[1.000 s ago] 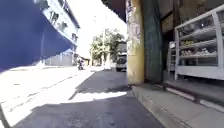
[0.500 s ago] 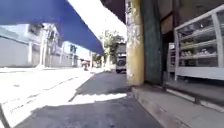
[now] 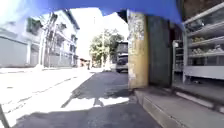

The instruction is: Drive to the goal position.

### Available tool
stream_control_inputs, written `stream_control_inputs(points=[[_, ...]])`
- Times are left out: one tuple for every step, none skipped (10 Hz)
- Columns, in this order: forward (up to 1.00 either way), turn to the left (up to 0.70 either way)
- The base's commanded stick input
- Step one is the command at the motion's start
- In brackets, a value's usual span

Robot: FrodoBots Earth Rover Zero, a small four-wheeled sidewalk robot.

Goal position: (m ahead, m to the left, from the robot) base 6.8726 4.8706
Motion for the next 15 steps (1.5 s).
stream_control_inputs(points=[[1.0,-0.01],[1.0,-0.01],[1.0,-0.01],[1.0,-0.01],[1.0,0.09],[1.0,0.34],[1.0,0.38],[1.0,0.39],[1.0,0.39],[1.0,0.39],[1.0,0.39],[1.0,0.39],[1.0,0.39],[1.0,0.39],[1.0,0.39]])
